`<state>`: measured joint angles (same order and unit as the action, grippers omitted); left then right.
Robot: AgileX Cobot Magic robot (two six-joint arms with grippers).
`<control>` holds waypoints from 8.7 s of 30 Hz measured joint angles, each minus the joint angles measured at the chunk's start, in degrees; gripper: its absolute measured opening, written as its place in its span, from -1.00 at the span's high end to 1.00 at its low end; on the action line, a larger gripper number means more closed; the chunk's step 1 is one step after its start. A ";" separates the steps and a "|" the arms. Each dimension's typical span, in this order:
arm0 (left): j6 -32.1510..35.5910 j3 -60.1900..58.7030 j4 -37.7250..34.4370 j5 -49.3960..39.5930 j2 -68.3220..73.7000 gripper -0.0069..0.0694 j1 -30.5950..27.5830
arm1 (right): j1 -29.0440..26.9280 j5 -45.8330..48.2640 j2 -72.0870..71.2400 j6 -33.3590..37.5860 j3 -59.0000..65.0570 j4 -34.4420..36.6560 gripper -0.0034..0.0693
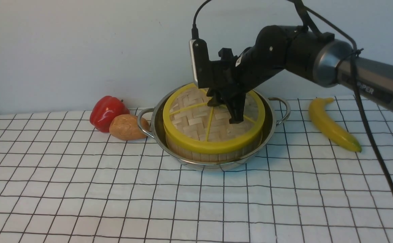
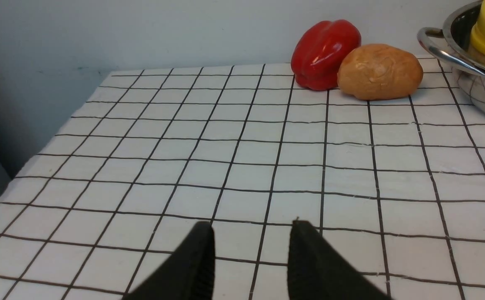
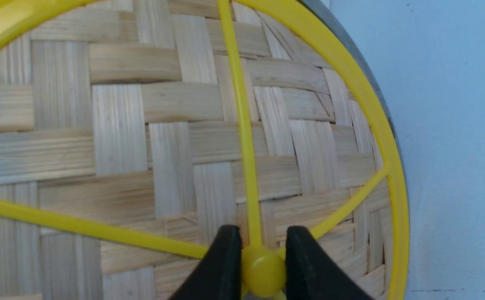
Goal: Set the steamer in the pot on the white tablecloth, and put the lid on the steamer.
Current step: 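Place the bamboo steamer lid onto the steamer basket in the pot with the right gripper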
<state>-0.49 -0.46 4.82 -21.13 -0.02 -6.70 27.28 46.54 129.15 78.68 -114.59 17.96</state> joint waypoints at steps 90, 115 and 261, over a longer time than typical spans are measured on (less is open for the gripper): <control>0.00 0.00 0.00 0.00 0.00 0.18 0.00 | -0.04 -2.63 0.13 -3.48 0.19 -0.71 -0.02; 0.00 0.00 0.00 0.00 0.00 0.18 0.00 | -0.04 -0.59 -1.74 -8.54 0.13 -6.82 0.42; 0.00 0.00 -0.06 0.00 0.00 0.18 0.00 | -6.77 1.96 4.57 -24.16 -0.43 34.40 0.50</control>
<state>-0.49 -0.46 4.76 -21.13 -0.02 -6.70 20.51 48.50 133.72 54.53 -115.02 52.36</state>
